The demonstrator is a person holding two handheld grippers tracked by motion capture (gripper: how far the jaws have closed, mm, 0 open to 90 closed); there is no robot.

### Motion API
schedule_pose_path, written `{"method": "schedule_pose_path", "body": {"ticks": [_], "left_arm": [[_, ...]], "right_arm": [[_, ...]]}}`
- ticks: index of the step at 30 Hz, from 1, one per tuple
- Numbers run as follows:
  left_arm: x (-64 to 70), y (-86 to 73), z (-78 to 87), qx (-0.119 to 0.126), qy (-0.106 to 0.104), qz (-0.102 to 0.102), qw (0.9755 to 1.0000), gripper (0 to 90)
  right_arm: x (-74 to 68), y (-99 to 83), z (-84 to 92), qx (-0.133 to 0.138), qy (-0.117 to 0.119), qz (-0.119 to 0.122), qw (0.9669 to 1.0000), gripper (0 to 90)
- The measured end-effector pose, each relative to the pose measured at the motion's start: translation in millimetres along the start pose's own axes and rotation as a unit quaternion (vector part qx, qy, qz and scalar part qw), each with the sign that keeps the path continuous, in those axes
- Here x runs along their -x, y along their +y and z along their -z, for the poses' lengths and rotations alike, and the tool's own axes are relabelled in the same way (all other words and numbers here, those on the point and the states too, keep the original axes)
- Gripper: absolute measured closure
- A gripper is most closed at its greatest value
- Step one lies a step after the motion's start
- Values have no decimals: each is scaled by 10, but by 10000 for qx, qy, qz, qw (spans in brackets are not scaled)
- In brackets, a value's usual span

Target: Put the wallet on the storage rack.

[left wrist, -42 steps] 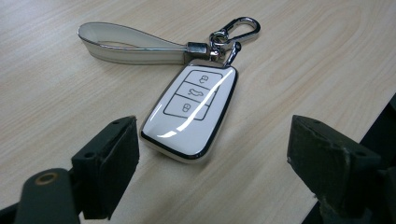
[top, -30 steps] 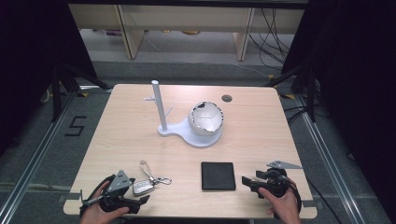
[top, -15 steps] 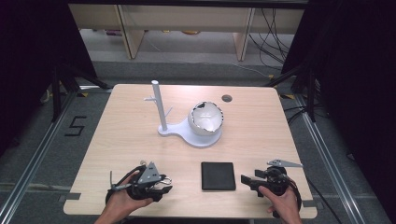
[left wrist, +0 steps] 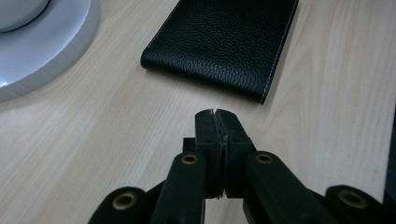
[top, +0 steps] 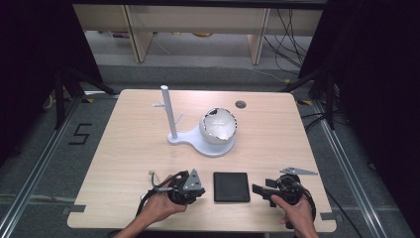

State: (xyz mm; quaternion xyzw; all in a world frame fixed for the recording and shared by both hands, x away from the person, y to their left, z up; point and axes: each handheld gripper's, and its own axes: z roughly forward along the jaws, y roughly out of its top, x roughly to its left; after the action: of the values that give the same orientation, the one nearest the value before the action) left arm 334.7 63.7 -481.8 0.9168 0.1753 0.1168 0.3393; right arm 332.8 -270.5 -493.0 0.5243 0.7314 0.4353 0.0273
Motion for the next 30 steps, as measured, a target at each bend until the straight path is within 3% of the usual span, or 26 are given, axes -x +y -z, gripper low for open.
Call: {"method": "schedule_pose_path", "body": {"ticks": [11,12,13,18,19,21,23,28,29,30], "left_arm": [[-27,102,-211,-325,-90,-117,9994,879],[-13,101,-239,-218,-78,73,9997,879],[-34,106,-243,-294,-115,2,9995,879],[-83,110,-293,-313,-180,52,9993,879],[-82,111,-302,-318,-176,74,9993,879],[-71,119,-330,-205,-240,109,9994,879],[-65,127,-341,-315,-271,31,9991,879],[-34,133,-359,-254,-269,220,9991,884],[-34,133,-359,-254,-269,220,9991,887],[-16,142,-355,-311,-419,167,9985,886]], "right_arm": [[-43,12,-120,-123,152,-46,9998,300],[-51,18,-125,-153,147,-49,9998,300],[-49,22,-129,-158,136,-42,9998,300],[-37,37,-174,-195,207,-55,9996,300],[-40,42,-178,-233,105,-42,9997,300],[-46,50,-193,-259,152,-54,9995,300],[-49,53,-207,-250,136,-52,9996,300],[-59,71,-275,-342,159,-25,9993,300],[-63,73,-294,-345,254,-66,9991,300],[-62,82,-307,-407,164,-18,9990,300]]}}
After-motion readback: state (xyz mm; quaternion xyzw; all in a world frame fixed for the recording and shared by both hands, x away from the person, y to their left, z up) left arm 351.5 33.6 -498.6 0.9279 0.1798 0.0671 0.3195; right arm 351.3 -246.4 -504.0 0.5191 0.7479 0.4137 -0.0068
